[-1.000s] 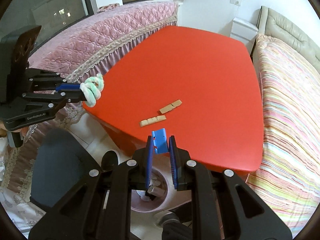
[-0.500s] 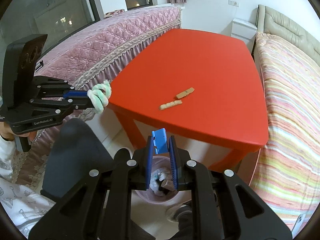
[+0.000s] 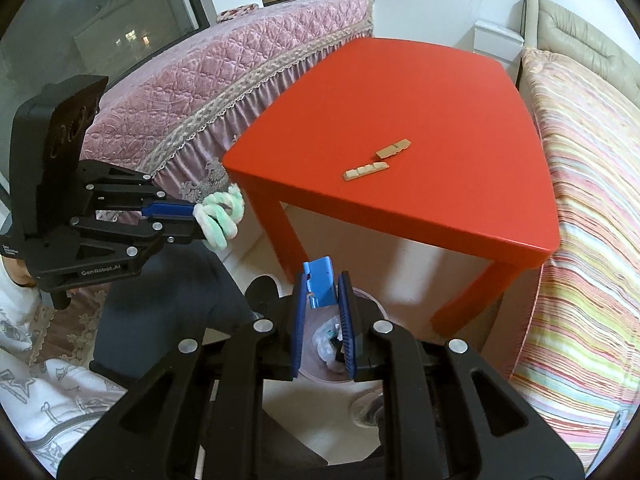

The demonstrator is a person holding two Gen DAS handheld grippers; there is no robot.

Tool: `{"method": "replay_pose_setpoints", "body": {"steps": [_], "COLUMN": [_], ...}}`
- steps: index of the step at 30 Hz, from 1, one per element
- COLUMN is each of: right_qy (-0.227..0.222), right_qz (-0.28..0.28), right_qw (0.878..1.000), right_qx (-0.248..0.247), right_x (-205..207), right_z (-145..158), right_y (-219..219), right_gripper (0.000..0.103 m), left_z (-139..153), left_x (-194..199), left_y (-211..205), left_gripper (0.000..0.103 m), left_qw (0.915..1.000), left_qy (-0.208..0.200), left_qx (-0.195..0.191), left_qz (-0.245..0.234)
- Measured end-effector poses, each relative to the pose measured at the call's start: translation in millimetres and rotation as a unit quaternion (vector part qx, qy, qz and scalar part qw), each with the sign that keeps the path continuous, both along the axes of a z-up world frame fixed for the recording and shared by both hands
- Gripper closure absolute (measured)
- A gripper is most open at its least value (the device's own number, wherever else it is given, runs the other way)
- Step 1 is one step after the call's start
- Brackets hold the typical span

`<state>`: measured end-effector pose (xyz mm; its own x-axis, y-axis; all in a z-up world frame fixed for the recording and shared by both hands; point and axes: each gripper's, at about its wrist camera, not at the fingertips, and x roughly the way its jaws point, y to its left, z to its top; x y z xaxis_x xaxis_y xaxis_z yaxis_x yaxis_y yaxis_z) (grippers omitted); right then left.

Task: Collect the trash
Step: 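Carry the rope toy and blue block over the pink bin while both grippers open to drop them, then move both open grippers from the bin back toward the wooden sticks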

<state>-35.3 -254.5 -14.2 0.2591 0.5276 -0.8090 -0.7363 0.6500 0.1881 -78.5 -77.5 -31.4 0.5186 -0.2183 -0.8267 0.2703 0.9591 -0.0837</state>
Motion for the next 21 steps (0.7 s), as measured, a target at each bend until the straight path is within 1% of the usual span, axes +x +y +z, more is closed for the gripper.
{"method": "replay_pose_setpoints", "body": {"steps": [6, 7, 9, 10, 11, 12, 13, 14, 15, 17, 18, 21], "right_qy": [0.017, 0.021, 0.027, 0.028, 0.028, 0.030, 0.030, 0.029, 0.029, 0.033, 0.036, 0.042], "right_qz": [0.005, 0.006, 0.008, 0.008, 0.006, 0.002, -0.001, -0.004, -0.007, -0.015, -0.017, -0.026], "right_qw": [1.000, 1.000, 1.000, 1.000, 1.000, 1.000, 0.999, 0.999, 0.999, 0.999, 0.999, 0.999], "right_qx": [0.010, 0.010, 0.008, 0.006, 0.005, 0.010, 0.013, 0.016, 0.018, 0.022, 0.023, 0.023], "right_x": [2, 3, 3, 3, 3, 4, 4, 5, 5, 8, 9, 11], "right_z": [-4, -5, -8, -9, -10, -10, -10, -9, -9, -9, -10, -11], "right_y": [0, 0, 1, 1, 1, 0, -1, -2, -3, -5, -6, -8], "right_gripper": [0.087, 0.086, 0.086, 0.082, 0.066, 0.057, 0.039, 0.029, 0.025, 0.012, 0.010, 0.006], "left_z": [0, 0, -1, -2, -3, -4, -4, -4, -4, -3, -3, -2], "left_x": [2, 2, 3, 4, 5, 6, 6, 7, 6, 6, 7, 7], "left_y": [-2, -3, -4, -5, -4, -2, 0, 1, 3, 6, 8, 12], "left_gripper": [0.093, 0.092, 0.085, 0.080, 0.062, 0.045, 0.039, 0.026, 0.016, 0.014, 0.011, 0.009], "left_qw": [1.0000, 1.0000, 0.9999, 0.9999, 0.9999, 1.0000, 0.9999, 0.9999, 0.9998, 0.9996, 0.9995, 0.9994], "left_qy": [0.003, 0.004, 0.008, 0.009, 0.010, 0.007, 0.006, 0.006, 0.002, 0.000, 0.001, -0.004], "left_qx": [-0.006, -0.005, -0.008, -0.008, -0.005, -0.005, -0.010, -0.012, -0.015, -0.021, -0.023, -0.017], "left_qz": [-0.004, -0.006, -0.010, -0.008, -0.005, 0.002, 0.005, 0.008, 0.014, 0.018, 0.021, 0.031]}}
